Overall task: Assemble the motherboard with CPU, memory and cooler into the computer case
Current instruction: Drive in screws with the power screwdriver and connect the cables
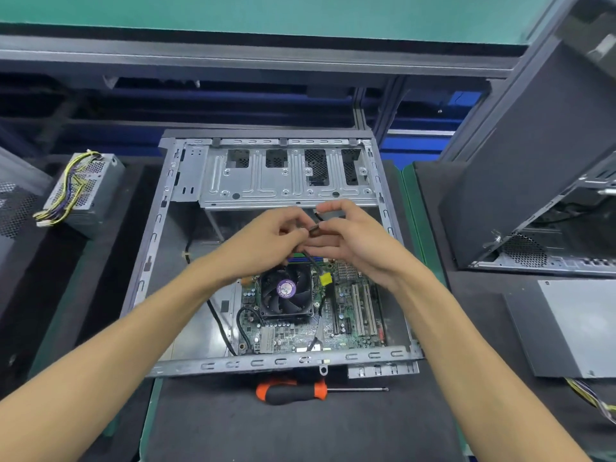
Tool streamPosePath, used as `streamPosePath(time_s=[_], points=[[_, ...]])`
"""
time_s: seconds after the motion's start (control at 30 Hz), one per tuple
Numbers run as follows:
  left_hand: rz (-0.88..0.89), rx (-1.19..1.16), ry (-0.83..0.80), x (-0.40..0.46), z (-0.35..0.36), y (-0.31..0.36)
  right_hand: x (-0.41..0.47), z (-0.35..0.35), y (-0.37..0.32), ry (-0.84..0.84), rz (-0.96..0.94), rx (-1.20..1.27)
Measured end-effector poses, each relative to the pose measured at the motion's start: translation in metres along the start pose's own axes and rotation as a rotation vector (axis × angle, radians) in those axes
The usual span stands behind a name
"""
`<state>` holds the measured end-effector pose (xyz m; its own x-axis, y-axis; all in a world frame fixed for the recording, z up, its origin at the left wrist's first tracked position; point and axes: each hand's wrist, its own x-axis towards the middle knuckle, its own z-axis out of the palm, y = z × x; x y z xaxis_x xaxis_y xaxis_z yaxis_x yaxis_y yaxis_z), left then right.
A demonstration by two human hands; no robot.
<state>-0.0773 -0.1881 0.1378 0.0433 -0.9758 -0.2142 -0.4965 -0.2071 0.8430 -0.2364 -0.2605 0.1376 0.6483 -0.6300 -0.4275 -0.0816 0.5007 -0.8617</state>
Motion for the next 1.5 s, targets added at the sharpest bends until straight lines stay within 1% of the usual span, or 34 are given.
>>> streamPosePath(time_s=[0.07,0.1,0.13,0.2,0.27,0.33,0.4,0.43,0.5,0.57,0.63,0.7,0.77,0.87,1.0,1.07,1.23,1.37,1.5], points=[[0.073,0.231,0.151,0.002,0.002,-0.003,-0.002,0.000,0.000,-0.084,0.003,0.138],[0.096,0.339,0.197,0.002,0.002,-0.005,-0.003,0.001,0.001,-0.126,0.007,0.194],[0.110,0.406,0.210,0.002,0.001,-0.006,-0.003,0.003,0.002,-0.158,0.011,0.227],[0.090,0.483,0.157,0.003,-0.003,-0.009,-0.003,0.005,0.005,-0.184,0.025,0.238],[0.028,0.498,0.068,0.004,-0.008,-0.010,-0.003,0.007,0.008,-0.184,0.039,0.215],[0.006,0.489,0.009,0.004,-0.012,-0.011,-0.004,0.007,0.010,-0.171,0.048,0.176],[0.012,0.556,-0.026,0.001,-0.019,-0.011,-0.005,0.006,0.012,-0.133,0.045,0.100],[-0.001,0.613,-0.047,-0.001,-0.025,-0.012,-0.005,0.005,0.013,-0.099,0.037,0.015],[-0.058,0.699,-0.072,-0.004,-0.038,-0.017,-0.004,0.000,0.012,-0.020,0.035,-0.319],[-0.099,0.735,-0.067,-0.007,-0.048,-0.023,-0.004,-0.006,0.014,0.005,0.109,-0.724],[-0.084,0.759,-0.059,-0.008,-0.050,-0.029,-0.002,-0.010,0.019,-0.027,0.226,-1.053],[-0.071,0.779,-0.055,-0.007,-0.047,-0.035,0.003,-0.009,0.027,-0.058,0.309,-1.317],[-0.070,0.811,-0.070,-0.007,-0.042,-0.040,0.009,-0.007,0.037,-0.055,0.349,-1.466],[-0.088,0.823,-0.134,-0.010,-0.038,-0.048,0.017,-0.006,0.046,-0.067,0.392,-1.525],[-0.083,0.786,-0.184,-0.016,-0.037,-0.050,0.023,-0.003,0.049,-0.055,0.306,-1.658],[-0.072,0.756,-0.172,-0.019,-0.036,-0.048,0.024,-0.003,0.051,-0.034,0.268,-1.677],[-0.031,0.727,-0.129,-0.022,-0.039,-0.039,0.025,-0.011,0.050,0.057,0.157,-1.620],[-0.055,0.697,-0.139,-0.024,-0.039,-0.039,0.025,-0.007,0.053,-0.024,0.159,-1.660],[-0.082,0.669,-0.142,-0.025,-0.036,-0.037,0.025,-0.004,0.053,-0.014,0.132,-1.687]])
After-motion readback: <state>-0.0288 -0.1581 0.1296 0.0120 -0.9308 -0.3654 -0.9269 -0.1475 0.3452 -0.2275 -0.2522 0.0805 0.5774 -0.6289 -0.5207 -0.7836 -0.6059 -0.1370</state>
